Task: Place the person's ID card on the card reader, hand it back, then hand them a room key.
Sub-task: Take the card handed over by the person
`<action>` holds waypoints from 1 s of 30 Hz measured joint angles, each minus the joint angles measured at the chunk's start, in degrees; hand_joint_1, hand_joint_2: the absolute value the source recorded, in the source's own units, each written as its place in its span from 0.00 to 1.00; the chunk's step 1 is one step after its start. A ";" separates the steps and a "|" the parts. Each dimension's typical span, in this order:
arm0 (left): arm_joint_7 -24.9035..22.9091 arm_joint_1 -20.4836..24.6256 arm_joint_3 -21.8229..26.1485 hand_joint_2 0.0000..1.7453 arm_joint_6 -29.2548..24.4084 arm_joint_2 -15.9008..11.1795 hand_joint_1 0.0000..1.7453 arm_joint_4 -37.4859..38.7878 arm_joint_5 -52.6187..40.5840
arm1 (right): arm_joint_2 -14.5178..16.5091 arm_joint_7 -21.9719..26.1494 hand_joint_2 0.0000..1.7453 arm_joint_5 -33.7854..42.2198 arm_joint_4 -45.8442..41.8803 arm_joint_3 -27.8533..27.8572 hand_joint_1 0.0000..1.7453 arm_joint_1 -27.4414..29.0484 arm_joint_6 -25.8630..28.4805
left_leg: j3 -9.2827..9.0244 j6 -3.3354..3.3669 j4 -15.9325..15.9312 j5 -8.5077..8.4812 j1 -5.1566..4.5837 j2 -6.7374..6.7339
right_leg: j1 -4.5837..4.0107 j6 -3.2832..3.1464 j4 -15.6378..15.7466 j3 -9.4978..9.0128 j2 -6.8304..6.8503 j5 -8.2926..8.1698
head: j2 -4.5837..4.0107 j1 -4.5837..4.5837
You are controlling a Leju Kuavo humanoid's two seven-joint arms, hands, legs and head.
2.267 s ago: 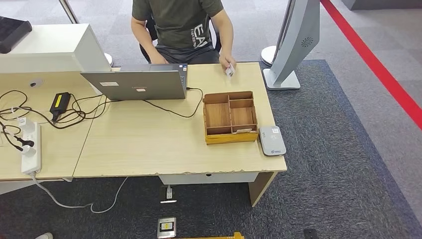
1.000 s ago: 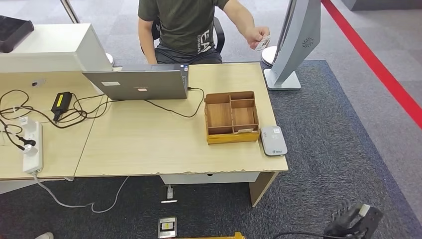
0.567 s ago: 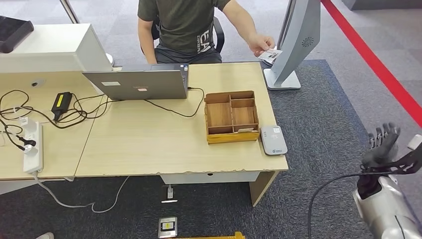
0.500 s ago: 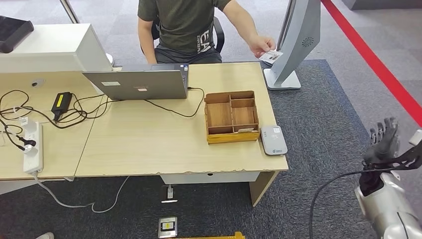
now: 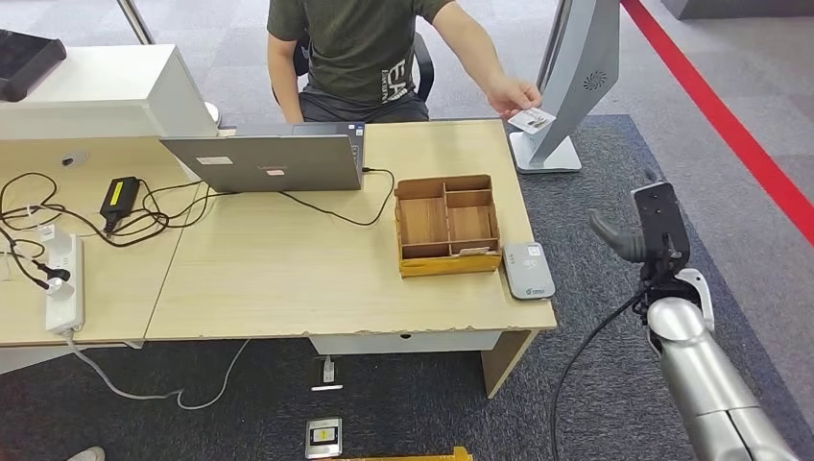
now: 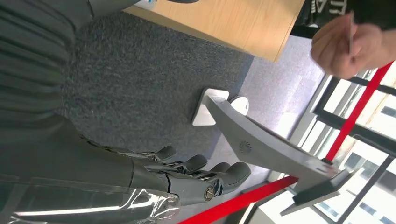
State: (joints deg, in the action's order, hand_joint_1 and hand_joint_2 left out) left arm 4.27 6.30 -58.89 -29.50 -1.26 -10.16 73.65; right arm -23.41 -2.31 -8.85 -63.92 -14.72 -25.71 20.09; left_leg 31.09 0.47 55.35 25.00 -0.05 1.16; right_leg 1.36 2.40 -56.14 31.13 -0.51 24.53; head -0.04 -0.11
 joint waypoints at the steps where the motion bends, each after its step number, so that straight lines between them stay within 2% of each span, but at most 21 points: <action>1: -0.09 0.01 -0.17 0.00 0.02 0.01 0.00 0.00 -0.18 | 0.32 -0.92 1.00 -2.46 -1.04 -1.02 0.00 -0.26 0.16 | 0.00 0.00 0.00 0.00 0.02 -0.01 | 0.00 0.00 0.00 0.00 0.00 0.00 | 0.00 0.01; 8: -1.97 0.07 -1.21 0.00 -0.03 0.05 0.00 0.00 -1.04 | 2.32 -9.24 1.00 -23.30 -3.03 -7.76 0.00 -4.34 2.77 | 0.02 0.00 0.01 0.00 0.04 -0.01 | 0.01 0.00 0.01 0.02 0.00 0.00 | 0.00 -0.01; 9: -2.23 0.08 -1.33 0.00 -0.08 0.07 0.00 0.00 -1.08 | 2.59 -10.16 0.75 -25.13 -2.98 -8.54 0.00 -4.96 2.87 | 0.03 0.00 0.01 0.00 0.04 -0.01 | 0.01 0.00 0.01 0.03 0.00 0.00 | 0.00 -0.01; 12: -2.67 0.11 -1.73 0.00 -0.27 0.11 0.00 0.00 -1.12 | 3.42 -12.28 0.75 -29.21 -2.48 -10.85 0.00 -7.05 3.17 | 0.03 0.00 0.02 0.00 0.04 -0.01 | 0.01 0.00 0.01 0.05 0.00 0.00 | 0.00 -0.01; 13: -2.86 0.13 -1.84 0.00 -0.31 0.13 0.00 0.00 -1.10 | 3.71 -12.86 1.00 -30.29 -2.18 -11.54 0.00 -7.70 3.32 | 0.03 0.00 0.02 0.00 0.04 -0.01 | 0.00 0.00 0.01 0.05 0.00 0.00 | 0.00 -0.01; 20: -3.19 0.13 -2.20 0.00 -0.32 0.20 0.00 0.00 -0.91 | 5.37 -16.20 1.00 -36.29 0.54 -15.31 0.00 -10.86 5.28 | 0.04 0.00 0.01 0.00 0.04 -0.01 | -0.01 0.00 0.01 0.07 0.00 0.00 | 0.00 -0.01; 21: -3.20 0.13 -2.24 0.00 -0.32 0.21 0.00 0.00 -0.89 | 5.55 -16.42 0.75 -36.69 1.01 -15.70 0.00 -11.13 5.47 | 0.04 0.00 0.01 0.00 0.04 -0.01 | -0.01 0.00 0.01 0.07 0.00 0.00 | 0.00 0.00; 24: -3.22 0.12 -2.31 0.00 -0.28 0.23 0.00 0.00 -0.91 | 5.99 -16.74 0.75 -37.39 2.29 -16.71 0.00 -11.76 5.77 | 0.04 0.00 0.02 0.00 0.04 -0.01 | -0.01 0.00 0.01 0.07 0.00 0.00 | 0.00 0.00; 25: -3.22 0.12 -2.32 0.00 -0.25 0.23 0.00 0.00 -0.96 | 6.09 -16.76 1.00 -37.51 2.64 -16.96 0.00 -11.93 5.83 | 0.04 0.00 0.02 0.00 0.04 -0.01 | -0.01 0.00 0.02 0.07 0.00 0.00 | 0.00 0.00; 27: -3.20 0.12 -2.36 0.00 -0.18 0.23 0.00 0.00 -1.07 | 6.19 -16.86 1.00 -37.82 3.31 -17.44 0.00 -12.22 5.94 | 0.04 0.00 0.02 0.00 0.04 -0.01 | -0.01 0.00 0.02 0.07 0.00 0.00 | 0.00 -0.01; 28: -3.19 0.11 -2.38 0.00 -0.15 0.23 0.00 0.00 -1.11 | 6.20 -16.99 1.00 -38.03 3.62 -17.67 0.04 -12.34 5.98 | 0.04 0.00 0.02 0.00 0.04 -0.01 | -0.01 0.00 0.02 0.07 0.00 0.00 | 0.00 -0.01; 29: -3.19 0.11 -2.39 0.00 -0.11 0.23 0.00 0.00 -1.14 | 6.20 -17.15 1.00 -38.26 3.90 -17.88 0.22 -12.44 6.04 | 0.04 0.00 0.02 0.00 0.04 -0.01 | -0.01 0.00 0.02 0.07 0.00 0.00 | 0.00 -0.01; 30: -3.18 0.11 -2.41 0.00 -0.08 0.23 0.00 0.00 -1.18 | 6.20 -17.30 1.00 -38.48 4.13 -18.07 0.46 -12.51 6.13 | 0.04 0.00 0.02 0.00 0.04 -0.01 | -0.01 0.00 0.03 0.07 0.00 0.00 | 0.00 -0.01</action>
State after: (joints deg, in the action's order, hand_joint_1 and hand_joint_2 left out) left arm 1.09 6.41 -61.30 -29.58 -1.03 -10.16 72.47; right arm -17.21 -19.61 -47.34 -59.78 -32.79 -38.22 26.21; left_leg 31.13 0.47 55.37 25.00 -0.01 1.15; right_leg 1.35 2.40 -56.11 31.21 -0.52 24.53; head -0.04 -0.11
